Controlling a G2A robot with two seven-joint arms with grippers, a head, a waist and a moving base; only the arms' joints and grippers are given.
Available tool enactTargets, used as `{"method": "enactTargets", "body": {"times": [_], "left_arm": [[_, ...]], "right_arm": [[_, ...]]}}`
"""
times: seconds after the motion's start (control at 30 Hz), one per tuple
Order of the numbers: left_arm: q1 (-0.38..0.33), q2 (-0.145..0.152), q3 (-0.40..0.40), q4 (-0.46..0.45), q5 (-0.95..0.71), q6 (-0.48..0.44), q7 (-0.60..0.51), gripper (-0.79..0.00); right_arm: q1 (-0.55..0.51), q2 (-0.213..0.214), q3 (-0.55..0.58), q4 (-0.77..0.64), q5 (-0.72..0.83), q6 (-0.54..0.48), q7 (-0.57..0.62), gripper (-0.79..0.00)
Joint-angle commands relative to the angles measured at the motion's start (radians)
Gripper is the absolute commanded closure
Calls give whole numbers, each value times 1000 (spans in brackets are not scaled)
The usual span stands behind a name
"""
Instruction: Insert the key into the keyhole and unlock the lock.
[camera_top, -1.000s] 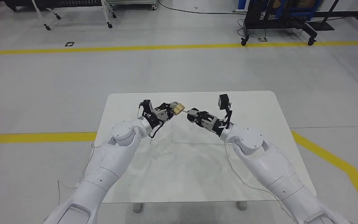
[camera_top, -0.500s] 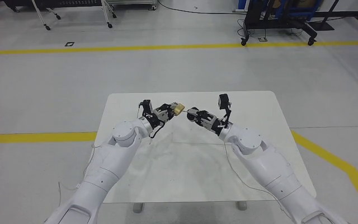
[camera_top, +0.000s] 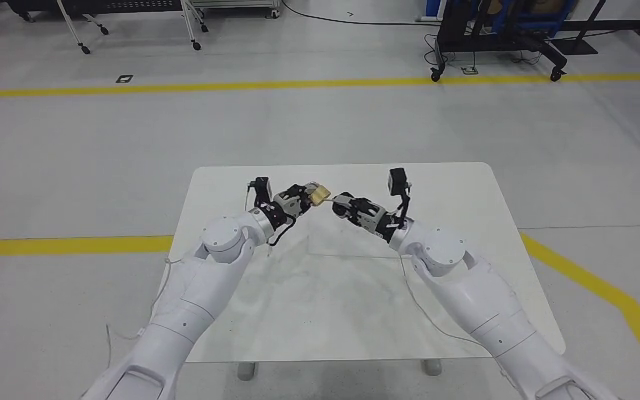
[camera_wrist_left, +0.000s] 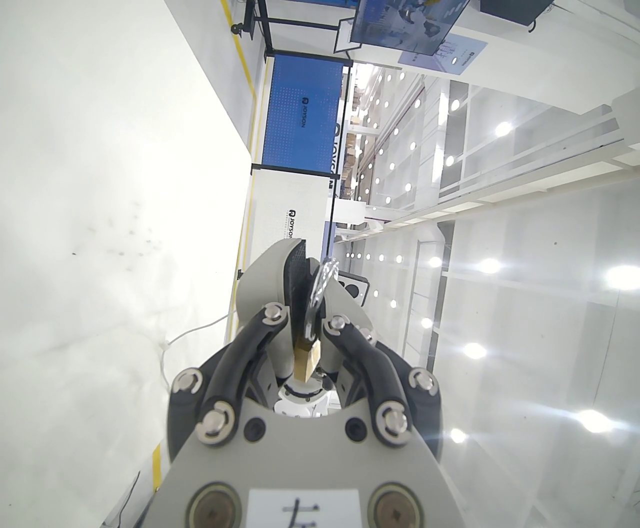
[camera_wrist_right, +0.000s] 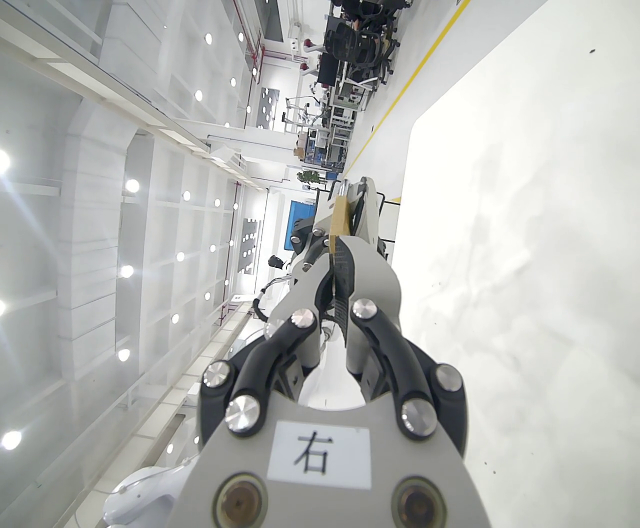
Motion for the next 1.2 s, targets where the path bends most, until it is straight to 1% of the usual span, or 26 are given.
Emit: {"method": "enactTargets", "body": {"times": [0.0, 0.33, 0.43, 0.7, 0.77, 0.8, 0.87, 0.9, 0.93, 1.03, 1.17], "left_arm": [[1, -1, 0, -2, 10, -4, 5, 0], [10, -5, -7, -12, 52, -20, 40, 0], [14, -6, -21, -16, 31, -24, 43, 0], [14, -6, -21, -16, 31, -24, 43, 0], [23, -7, -24, -31, 25, -31, 54, 0], [29, -7, -25, -38, 25, -36, 60, 0], [40, -9, -32, -52, 16, -62, 74, 0], [45, -10, -34, -56, 13, -78, 80, 0], [48, -11, -36, -59, 16, -96, 89, 0], [56, -15, -40, -68, 28, -153, 116, 0], [58, -20, -40, -72, 54, -213, 143, 0]], "right_arm": [[-1, -2, 2, 5, 2, -2, -7, 0], [-3, -18, -3, 8, -15, -7, -44, 0], [-9, -23, 1, 1, 37, -45, -16, 0], [-9, -23, 1, 1, 37, -45, -16, 0], [-9, -23, 1, 1, 37, -45, -16, 0], [-11, -24, 5, -1, 33, -47, -38, 0], [-30, -29, 9, -31, -14, -83, -155, 0], [-39, -31, 10, -43, -72, -96, -235, 0], [-50, -33, 3, -64, -165, -98, -334, 0], [-95, -45, -23, -127, -291, -95, -534, 0], [-129, -59, -56, -165, -374, -77, -648, 0]]}}
